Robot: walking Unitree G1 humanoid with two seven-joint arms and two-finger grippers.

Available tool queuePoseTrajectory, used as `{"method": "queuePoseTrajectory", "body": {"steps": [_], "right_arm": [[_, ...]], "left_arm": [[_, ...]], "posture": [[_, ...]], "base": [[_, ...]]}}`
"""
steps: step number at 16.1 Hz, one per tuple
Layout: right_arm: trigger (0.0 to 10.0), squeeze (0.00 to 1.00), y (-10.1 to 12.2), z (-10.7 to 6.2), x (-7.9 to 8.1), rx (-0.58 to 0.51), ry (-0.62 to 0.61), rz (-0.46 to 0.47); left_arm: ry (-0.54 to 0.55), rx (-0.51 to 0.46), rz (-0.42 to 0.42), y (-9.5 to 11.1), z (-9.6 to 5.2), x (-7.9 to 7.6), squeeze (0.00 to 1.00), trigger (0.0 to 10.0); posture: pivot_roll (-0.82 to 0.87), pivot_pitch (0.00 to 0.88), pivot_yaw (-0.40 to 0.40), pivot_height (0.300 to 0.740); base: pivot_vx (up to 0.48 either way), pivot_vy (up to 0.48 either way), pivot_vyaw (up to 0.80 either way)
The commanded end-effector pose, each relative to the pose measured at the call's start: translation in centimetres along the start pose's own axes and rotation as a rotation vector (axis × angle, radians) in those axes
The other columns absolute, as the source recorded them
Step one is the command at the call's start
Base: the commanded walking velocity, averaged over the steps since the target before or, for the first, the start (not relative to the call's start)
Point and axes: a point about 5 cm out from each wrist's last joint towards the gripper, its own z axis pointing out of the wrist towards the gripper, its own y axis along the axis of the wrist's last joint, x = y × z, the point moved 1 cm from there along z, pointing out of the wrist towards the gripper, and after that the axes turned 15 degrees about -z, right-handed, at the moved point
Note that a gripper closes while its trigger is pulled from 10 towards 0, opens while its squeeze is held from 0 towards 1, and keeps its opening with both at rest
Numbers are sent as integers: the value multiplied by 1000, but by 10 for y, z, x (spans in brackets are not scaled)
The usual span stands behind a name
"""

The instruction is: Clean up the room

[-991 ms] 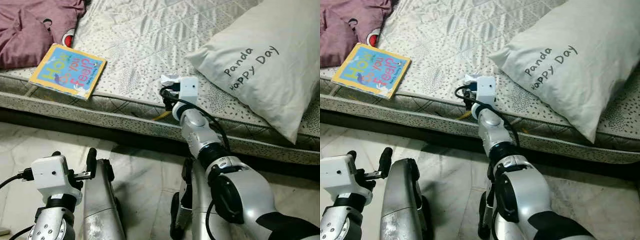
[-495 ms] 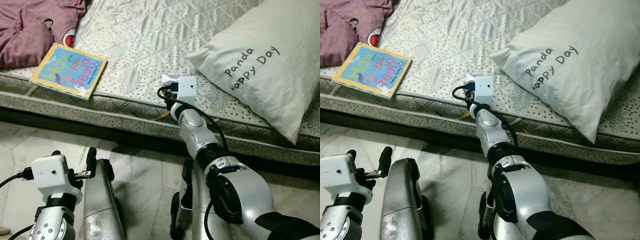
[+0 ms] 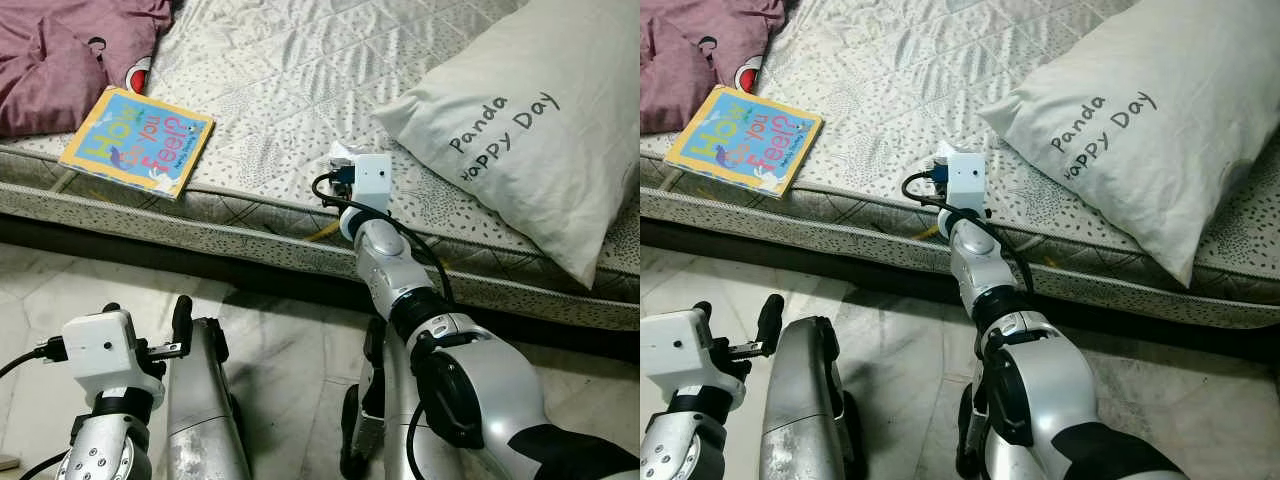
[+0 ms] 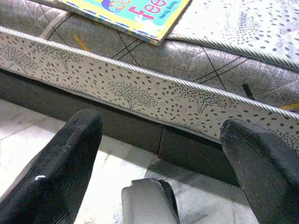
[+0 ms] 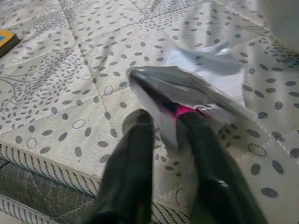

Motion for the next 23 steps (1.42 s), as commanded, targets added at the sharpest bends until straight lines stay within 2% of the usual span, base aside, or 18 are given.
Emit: {"method": "queuePoseTrajectory", "body": {"steps": [1,6,8,11,14,17,18,19,20,21,23], "right_arm": [[0,0,-2,0,2,7,1,-11],[0,0,2,1,-6,-8,-18,-25],[0,0,6,2,-12,-29,-26,-34],[0,0,5,1,-25,-50,-23,12],[0,0,1,-7,-37,-132,2,49],[0,0,-17,-28,-46,-182,9,114],[824,0,-26,-35,-50,-172,5,137],[4000,0,-29,-38,-52,-171,9,146],[10000,0,-31,-41,-52,-173,13,144],[10000,0,-34,-51,-59,-202,12,132],[10000,0,-32,-56,-63,-223,4,150]], "left_arm": [[19,22,9,-4,-3,4,0,10000],[4,10,7,-5,7,1,0,10000],[-7,-12,3,-3,16,-1,0,10000],[-21,-54,-7,-1,35,-6,0,10000],[-42,-85,-17,-3,57,-13,0,10000],[-53,-109,-26,-3,72,-18,0,10000],[-61,-115,-26,-2,81,-18,0,10000],[-65,-120,-23,-2,86,-17,0,10000],[-67,-124,-22,-1,88,-17,0,10000],[-84,-149,-25,3,95,-21,0,10000],[-101,-162,-26,6,99,-24,0,10000]], "posture": [[248,288,-75,522],[235,253,-75,522],[219,219,-76,522],[179,153,-73,522],[103,63,-46,522],[67,1,-25,522],[47,0,-12,522],[41,0,-5,522],[39,0,-2,522],[32,0,5,522],[22,0,5,527]], "base": [[0,0,0],[0,0,0],[0,0,0],[0,0,0],[0,0,0],[0,0,0],[0,0,0],[0,0,0],[0,0,0],[0,0,0],[0,0,0]]}}
